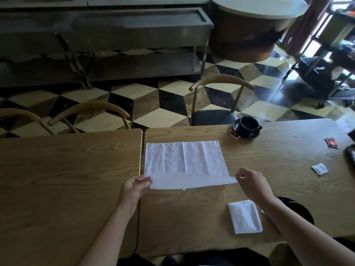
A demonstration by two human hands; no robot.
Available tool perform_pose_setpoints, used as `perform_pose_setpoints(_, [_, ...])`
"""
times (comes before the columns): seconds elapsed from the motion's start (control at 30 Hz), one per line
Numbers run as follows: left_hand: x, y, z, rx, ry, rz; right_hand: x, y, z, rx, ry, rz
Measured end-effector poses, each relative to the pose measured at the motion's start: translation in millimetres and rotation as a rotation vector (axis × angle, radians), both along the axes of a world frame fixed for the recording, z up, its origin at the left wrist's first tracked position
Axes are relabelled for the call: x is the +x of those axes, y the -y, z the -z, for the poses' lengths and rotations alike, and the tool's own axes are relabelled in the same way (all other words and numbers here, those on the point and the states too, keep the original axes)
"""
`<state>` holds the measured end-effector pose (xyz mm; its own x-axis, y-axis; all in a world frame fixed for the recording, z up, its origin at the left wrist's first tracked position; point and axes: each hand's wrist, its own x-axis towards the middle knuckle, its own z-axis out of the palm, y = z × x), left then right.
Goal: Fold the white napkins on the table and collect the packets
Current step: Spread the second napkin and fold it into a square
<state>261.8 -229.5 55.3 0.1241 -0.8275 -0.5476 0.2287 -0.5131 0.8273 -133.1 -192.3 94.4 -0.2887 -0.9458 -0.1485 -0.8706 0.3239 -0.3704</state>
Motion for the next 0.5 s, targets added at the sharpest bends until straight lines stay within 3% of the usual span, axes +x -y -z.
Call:
perform_pose_setpoints(0.23, [0,56,-12,-0.025,0.261,-0.049,-17,50,-21,-0.029,-0.016,-0.021])
perform_pose_setpoints(0.5, [-6,109,0,-0.008,0.358,-0.052,-40,116,-18,-0.017,0.117,0.005])
